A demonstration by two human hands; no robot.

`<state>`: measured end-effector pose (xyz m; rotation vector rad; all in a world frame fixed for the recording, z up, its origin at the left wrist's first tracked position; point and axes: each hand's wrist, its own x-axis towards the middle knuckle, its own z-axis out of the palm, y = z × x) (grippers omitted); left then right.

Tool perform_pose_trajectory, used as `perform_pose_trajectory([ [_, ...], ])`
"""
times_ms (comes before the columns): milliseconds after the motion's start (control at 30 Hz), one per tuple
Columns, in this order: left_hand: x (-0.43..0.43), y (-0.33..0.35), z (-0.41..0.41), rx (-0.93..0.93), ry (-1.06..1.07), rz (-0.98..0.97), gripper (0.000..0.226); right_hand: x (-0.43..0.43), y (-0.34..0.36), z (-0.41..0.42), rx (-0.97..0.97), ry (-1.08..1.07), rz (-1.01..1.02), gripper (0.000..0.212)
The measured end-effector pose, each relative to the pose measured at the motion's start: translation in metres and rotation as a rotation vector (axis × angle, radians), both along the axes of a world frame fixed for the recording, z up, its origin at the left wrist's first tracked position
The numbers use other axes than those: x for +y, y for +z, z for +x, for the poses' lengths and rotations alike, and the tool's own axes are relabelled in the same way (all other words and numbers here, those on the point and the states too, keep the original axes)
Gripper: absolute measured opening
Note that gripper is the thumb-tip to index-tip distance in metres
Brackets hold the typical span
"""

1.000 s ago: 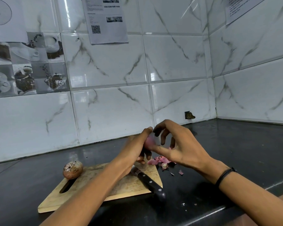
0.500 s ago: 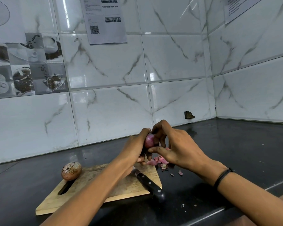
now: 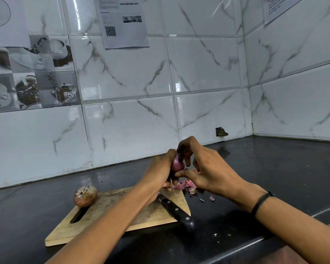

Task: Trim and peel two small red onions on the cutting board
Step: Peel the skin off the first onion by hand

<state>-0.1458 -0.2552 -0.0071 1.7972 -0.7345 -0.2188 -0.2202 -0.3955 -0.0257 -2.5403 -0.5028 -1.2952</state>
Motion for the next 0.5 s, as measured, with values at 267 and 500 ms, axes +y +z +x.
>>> perform_pose_trajectory([
  [267,0.0025,0.0039,0.0009,0.034,-0.031,-0.041,0.059,-0.0027,-0.0023,0.0024,-0.047,-0.01,0.095,0.051],
  [500,0.002,0.0029,0.0022,0.034,-0.023,-0.038,0.059,-0.0023,-0.0007,0.0029,-0.067,0.015,0.128,0.063],
])
